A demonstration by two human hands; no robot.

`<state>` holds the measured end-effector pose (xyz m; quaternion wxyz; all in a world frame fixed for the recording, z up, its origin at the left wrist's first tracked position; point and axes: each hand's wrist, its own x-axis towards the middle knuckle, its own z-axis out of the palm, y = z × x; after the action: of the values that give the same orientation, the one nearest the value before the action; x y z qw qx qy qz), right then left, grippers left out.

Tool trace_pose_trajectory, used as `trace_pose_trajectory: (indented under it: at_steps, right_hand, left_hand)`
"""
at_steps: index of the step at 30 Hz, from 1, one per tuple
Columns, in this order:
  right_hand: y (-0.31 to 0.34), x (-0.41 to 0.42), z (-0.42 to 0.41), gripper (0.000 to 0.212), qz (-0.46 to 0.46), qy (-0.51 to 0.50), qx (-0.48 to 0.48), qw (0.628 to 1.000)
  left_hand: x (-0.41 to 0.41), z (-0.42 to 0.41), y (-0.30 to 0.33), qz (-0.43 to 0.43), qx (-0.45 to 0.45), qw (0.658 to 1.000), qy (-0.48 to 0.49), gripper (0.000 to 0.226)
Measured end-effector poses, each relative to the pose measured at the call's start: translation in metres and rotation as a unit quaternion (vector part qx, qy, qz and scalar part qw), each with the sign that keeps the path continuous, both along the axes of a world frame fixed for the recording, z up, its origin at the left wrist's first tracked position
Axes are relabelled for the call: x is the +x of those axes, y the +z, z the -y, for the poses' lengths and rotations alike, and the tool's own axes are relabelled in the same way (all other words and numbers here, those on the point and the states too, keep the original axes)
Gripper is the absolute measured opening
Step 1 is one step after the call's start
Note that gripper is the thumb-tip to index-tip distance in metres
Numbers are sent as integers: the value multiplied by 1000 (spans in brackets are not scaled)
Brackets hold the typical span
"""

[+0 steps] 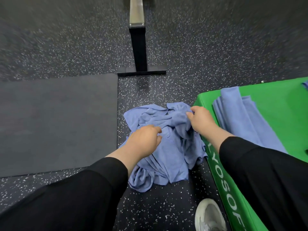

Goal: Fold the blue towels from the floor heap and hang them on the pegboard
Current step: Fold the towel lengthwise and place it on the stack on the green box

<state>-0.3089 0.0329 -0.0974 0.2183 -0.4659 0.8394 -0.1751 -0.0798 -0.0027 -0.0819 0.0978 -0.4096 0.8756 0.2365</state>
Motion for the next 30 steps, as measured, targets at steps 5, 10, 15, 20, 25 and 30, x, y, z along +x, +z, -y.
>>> trace_pose_trajectory:
  at_steps: [5, 10, 15, 20, 25, 30]
  right_hand:
    - [82, 23, 1, 34, 20, 61, -53, 997]
    - [172, 60, -25, 13, 5, 164, -54, 985]
    - [277, 107, -64, 15, 36, 234, -177, 955]
    - [311, 139, -101, 16, 80, 274, -188, 940]
    - [284, 149, -93, 10, 79, 222, -204, 950]
    - [272, 145, -86, 33, 72, 199, -190, 959]
  left_hand:
    - [-1, -5, 77, -122, -4, 989, 82, 36]
    - [14, -27, 160, -260, 35, 949, 176, 52]
    - [49, -54, 235, -365, 44, 917, 155, 67]
    - [93, -76, 268, -475, 196, 840, 173, 53]
    - [109, -74, 259, -427, 150, 873, 181, 22]
    - [107, -65, 270, -448, 88, 857, 241, 39]
